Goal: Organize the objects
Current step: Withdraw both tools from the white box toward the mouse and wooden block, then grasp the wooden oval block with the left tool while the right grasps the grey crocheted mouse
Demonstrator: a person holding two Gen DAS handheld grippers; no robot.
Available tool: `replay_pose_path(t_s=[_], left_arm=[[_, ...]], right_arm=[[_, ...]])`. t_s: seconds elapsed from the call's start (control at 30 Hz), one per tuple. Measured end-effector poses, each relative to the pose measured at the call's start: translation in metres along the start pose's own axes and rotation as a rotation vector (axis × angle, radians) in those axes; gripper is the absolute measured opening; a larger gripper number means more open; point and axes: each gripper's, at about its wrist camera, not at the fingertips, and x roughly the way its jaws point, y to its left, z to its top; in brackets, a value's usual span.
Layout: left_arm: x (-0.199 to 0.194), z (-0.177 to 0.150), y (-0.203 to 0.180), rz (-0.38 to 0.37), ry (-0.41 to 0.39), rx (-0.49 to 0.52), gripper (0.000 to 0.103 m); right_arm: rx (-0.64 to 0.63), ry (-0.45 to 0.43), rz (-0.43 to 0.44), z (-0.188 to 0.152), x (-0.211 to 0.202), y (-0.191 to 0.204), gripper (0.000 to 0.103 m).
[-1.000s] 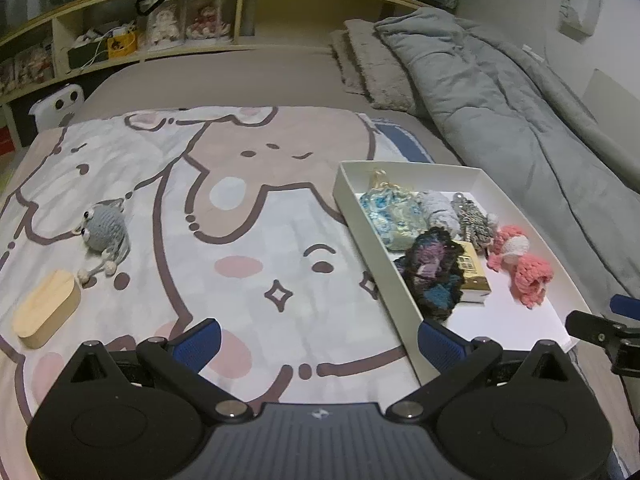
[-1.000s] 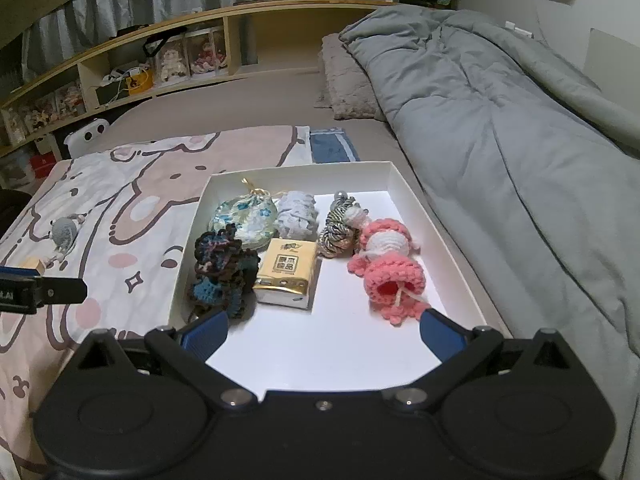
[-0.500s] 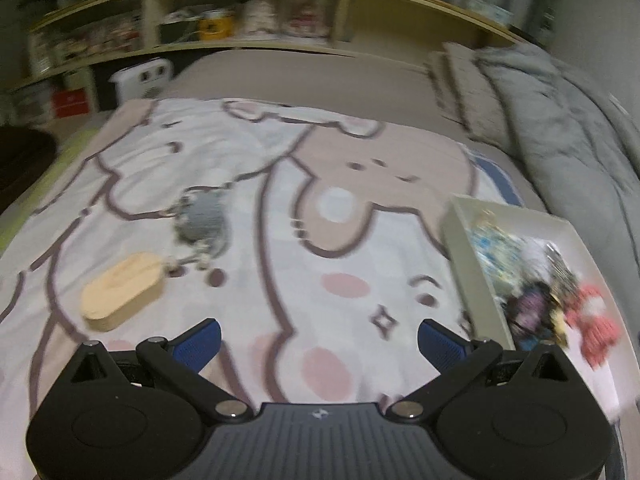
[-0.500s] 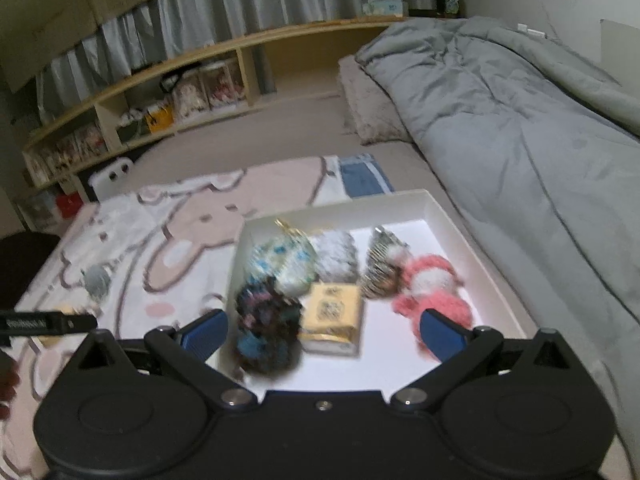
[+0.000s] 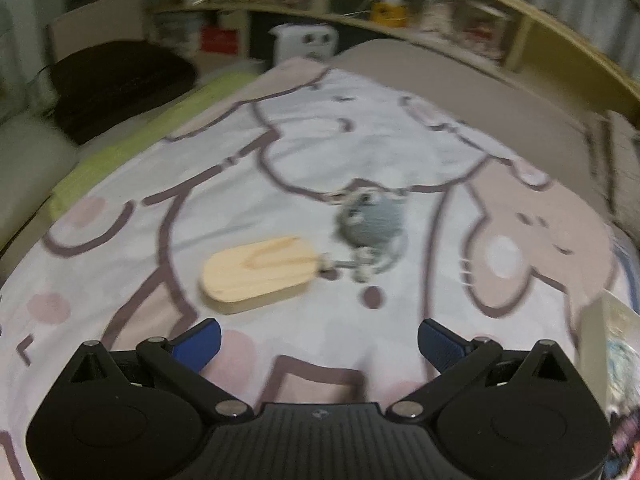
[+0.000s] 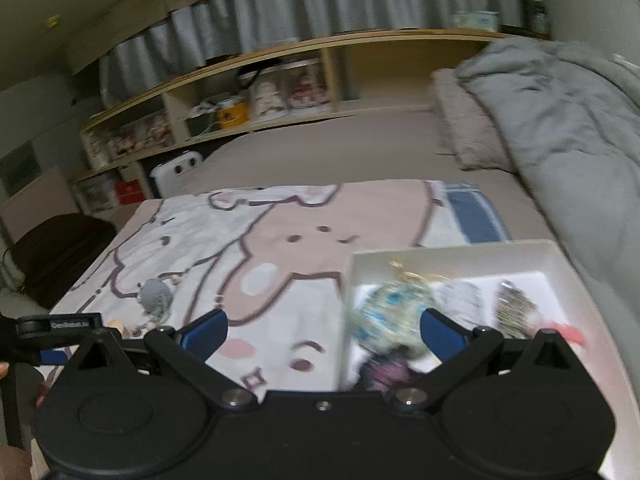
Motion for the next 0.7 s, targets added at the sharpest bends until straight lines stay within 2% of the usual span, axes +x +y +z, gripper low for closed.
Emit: replay_pose_path(t_s=[0.23,0.5,0.57,0.63,0.7], left_arm=[[0.022,0.010,0.020,0.071,0.054,-0.117,0.103],[0.043,0.017,0.030,0.106,0.066,-0.159,0.103],[0.047,0.018,0.028,0.114,0.063,-0.154,0.103],[0.049,0.017,0.026,0.125,0.062,-0.137,0.103],[0.052,0.016,0.025,0.121,0.070,-0.129,0.103]], right_arm=[[-0.060,0.017,0.076,0.012,0.057,0.045,0.103],[-0.102,0.079,0.201,0.021,0.124,0.095,0.103],[-0.116,0.112,0.248,0.023,0.140,0.108,0.101],[-0.113,0.139,0.310,0.025,0.153,0.119,0.089],[-0.119,0.169,0.347,0.028,0.169,0.131,0.088]])
